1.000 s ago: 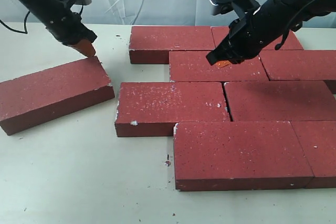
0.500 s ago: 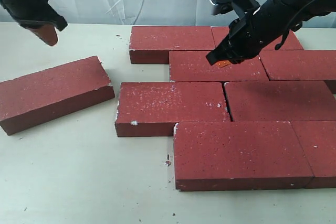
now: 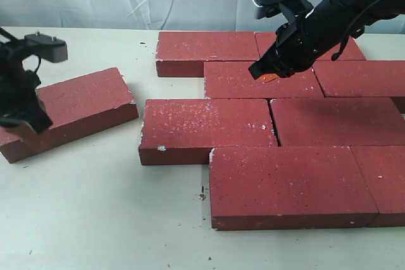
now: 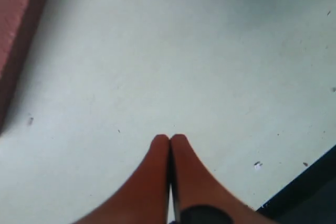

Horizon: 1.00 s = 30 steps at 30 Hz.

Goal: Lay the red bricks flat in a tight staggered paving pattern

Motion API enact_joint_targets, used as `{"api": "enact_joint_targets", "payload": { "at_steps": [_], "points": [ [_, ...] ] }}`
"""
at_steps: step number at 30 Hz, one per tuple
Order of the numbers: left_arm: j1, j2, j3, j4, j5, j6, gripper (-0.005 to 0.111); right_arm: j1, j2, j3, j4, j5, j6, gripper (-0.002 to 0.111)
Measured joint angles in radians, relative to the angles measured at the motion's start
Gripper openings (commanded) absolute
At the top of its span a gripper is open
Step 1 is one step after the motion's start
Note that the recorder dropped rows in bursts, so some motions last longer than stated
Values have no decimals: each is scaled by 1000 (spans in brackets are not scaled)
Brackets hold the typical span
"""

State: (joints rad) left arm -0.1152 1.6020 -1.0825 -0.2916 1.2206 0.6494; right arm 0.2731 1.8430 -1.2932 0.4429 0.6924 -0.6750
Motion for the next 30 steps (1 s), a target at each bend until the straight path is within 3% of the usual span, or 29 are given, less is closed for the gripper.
{"api": "enact_joint_targets", "payload": {
  "at_steps": [2,4,8,15,24,30],
  "points": [
    [-4,0,71,31,-36,2,0,0,0,0,0,2,0,-1],
    [-4,0,158,79,-180,2,0,0,0,0,0,2,0,-1],
    [-4,22,240,153,-339,-1,0,0,0,0,0,2,-2,-1],
    [-4,119,260,323,-474,-161,0,0,0,0,0,2,-2,-1],
    [0,153,263,355,-600,-189,0,0,0,0,0,2,-2,-1],
    [79,153,263,370,-616,-197,0,0,0,0,0,-1,-2,-1]
  ]
}}
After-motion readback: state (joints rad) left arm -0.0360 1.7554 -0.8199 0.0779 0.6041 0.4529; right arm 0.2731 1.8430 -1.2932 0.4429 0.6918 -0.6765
